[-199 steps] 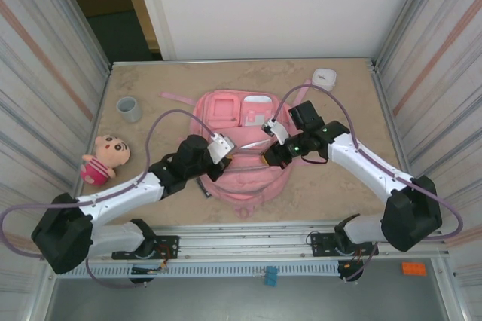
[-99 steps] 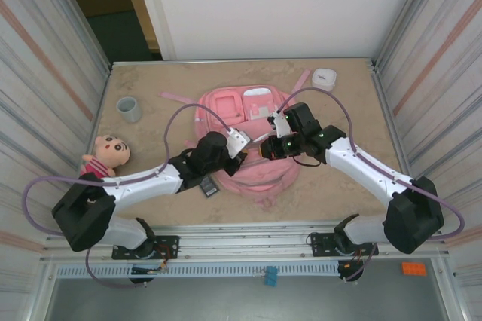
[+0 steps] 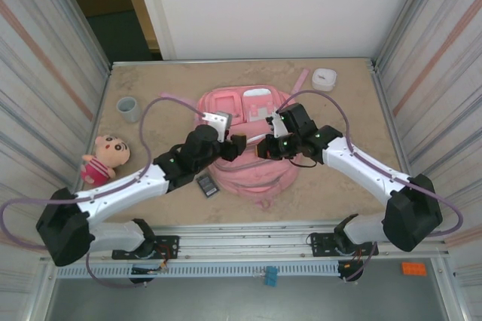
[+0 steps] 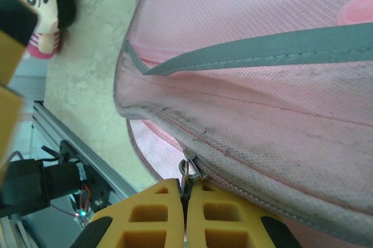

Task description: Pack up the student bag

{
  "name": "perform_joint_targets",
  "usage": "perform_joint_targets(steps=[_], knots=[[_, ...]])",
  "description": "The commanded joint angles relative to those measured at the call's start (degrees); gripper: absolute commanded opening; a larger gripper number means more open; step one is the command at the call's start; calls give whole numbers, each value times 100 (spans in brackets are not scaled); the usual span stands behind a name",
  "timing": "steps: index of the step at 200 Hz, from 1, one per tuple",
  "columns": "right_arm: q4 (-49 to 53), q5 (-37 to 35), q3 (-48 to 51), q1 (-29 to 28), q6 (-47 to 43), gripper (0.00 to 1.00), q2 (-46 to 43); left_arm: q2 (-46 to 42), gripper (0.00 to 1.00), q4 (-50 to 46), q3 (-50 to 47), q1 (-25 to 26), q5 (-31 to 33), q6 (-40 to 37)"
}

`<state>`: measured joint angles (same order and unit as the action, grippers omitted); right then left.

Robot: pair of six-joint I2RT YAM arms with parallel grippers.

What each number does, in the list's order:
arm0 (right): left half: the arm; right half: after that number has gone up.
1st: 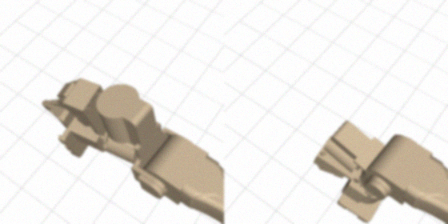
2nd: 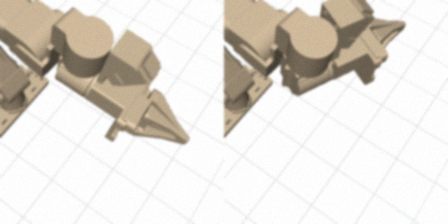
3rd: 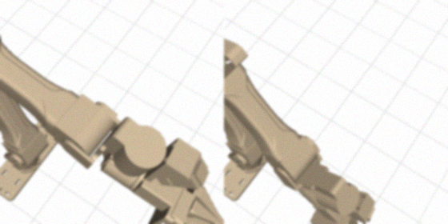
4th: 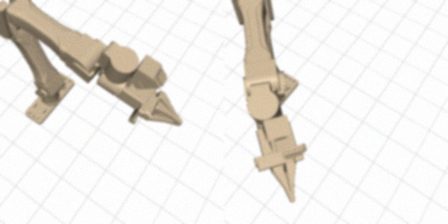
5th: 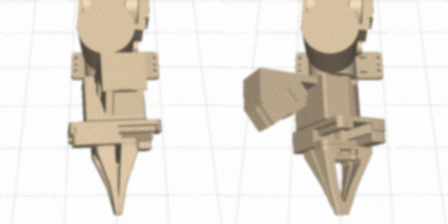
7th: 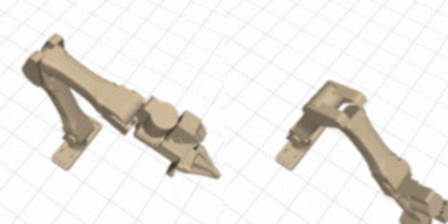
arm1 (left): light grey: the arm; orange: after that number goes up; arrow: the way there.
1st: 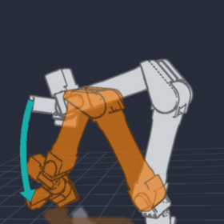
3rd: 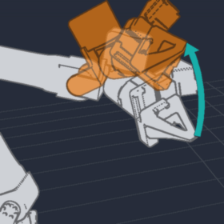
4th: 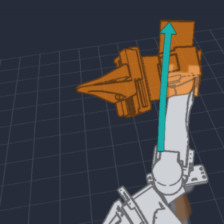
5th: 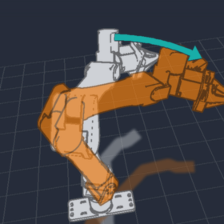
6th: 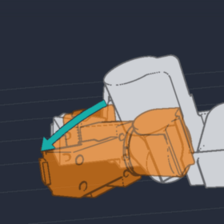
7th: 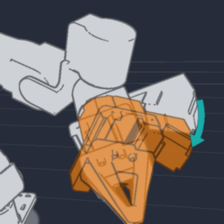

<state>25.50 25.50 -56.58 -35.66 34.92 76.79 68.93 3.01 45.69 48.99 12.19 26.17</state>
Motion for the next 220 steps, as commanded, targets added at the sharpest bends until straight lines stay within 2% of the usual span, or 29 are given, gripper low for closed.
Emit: perform_joint_targets(steps=[1, 34, 65, 75, 109, 177, 190, 220], knots=[[-89, 178, -232, -91, 373, 0, 48, -269, 60, -756, -206, -225, 122, 1535], [-123, 206, -222, -107, 522, 0, 80, -327, 58, -985, -525, -542, -189, 2232], [-71, 247, -309, -107, 480, 0, 155, -306, 59, -621, -863, -889, -643, 2791], [-79, 292, -335, -113, 479, 0, 195, -267, 58, -511, -932, -931, -712, 2839], [18, 351, -405, -147, 450, 0, 271, -83, 43, -240, -1030, -952, -827, 3002], [89, 428, -412, -219, 475, 0, 207, 389, 43, 288, -1089, -944, -1007, 3166], [90, 398, -401, -272, 551, 0, 179, 467, 39, 419, -1088, -949, -1087, 3198], [-65, 203, -276, -361, 688, 0, 141, 600, 22, 709, -1029, -868, -1211, 3334]])
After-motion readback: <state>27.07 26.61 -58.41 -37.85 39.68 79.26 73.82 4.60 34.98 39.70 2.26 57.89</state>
